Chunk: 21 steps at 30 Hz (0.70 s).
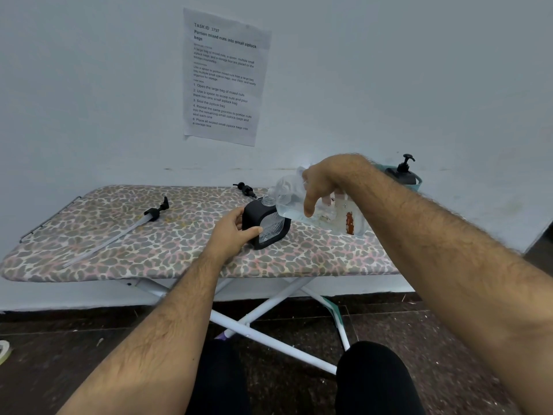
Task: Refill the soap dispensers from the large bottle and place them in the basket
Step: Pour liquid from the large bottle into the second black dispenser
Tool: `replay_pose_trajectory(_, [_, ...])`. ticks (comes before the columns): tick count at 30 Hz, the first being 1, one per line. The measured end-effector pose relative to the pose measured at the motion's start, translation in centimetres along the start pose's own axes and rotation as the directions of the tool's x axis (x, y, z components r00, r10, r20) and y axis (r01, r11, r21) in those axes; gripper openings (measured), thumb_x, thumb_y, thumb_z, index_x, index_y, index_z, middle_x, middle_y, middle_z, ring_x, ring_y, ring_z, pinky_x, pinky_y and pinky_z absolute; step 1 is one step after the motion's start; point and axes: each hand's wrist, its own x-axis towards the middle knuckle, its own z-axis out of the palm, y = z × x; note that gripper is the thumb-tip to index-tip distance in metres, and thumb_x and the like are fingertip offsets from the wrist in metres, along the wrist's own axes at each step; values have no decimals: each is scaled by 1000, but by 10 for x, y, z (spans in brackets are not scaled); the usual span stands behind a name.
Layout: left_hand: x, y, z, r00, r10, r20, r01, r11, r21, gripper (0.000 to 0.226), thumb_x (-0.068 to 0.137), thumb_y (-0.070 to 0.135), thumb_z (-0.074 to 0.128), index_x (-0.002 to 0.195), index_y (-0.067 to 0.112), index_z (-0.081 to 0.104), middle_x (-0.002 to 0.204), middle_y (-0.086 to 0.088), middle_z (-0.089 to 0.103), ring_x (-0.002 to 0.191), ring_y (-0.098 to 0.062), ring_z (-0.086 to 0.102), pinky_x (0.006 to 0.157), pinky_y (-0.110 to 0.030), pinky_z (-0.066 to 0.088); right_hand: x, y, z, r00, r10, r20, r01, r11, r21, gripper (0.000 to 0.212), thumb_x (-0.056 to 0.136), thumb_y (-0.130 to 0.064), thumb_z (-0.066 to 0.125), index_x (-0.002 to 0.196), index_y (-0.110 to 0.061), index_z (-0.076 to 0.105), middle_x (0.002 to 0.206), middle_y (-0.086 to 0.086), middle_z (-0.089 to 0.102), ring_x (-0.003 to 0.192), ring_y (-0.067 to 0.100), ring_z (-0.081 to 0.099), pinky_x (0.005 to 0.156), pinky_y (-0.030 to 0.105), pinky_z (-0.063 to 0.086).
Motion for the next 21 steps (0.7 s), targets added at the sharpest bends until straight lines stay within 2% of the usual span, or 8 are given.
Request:
replay_pose_trajectory(10, [-1, 0, 0, 1000, -3, -7, 3, 1000, 9, 64, 81, 18, 78, 138, 13, 49, 132, -5, 60, 120, -19, 57, 104, -37, 47, 1, -1, -1, 1000, 10, 2, -9, 1000, -4, 76, 77, -35, 82, 138, -13, 43, 109, 9, 70, 77, 25, 65, 92, 49, 52])
replay_pose_trajectory(17, [-1, 2, 0, 1000, -2, -7, 2, 1000, -1, 63, 81, 16, 77, 138, 12, 49, 130, -5, 61, 116, -17, 58, 99, -30, 48, 2, -2, -1, 1000, 11, 7, -11, 1000, -7, 79, 76, -35, 82, 139, -12, 42, 109, 10, 71, 78, 26, 66, 93, 50, 52])
replay_pose_trajectory(21, [-1, 2, 1, 1000, 0, -14, 0, 1000, -1, 63, 81, 16, 78, 138, 12, 50, 128, -4, 61, 117, -18, 58, 97, -28, 47, 0, -2, -1, 1000, 3, 0, -3, 1000, -23, 78, 78, -35, 80, 140, -12, 40, 112, 11, 70, 73, 24, 63, 83, 43, 52])
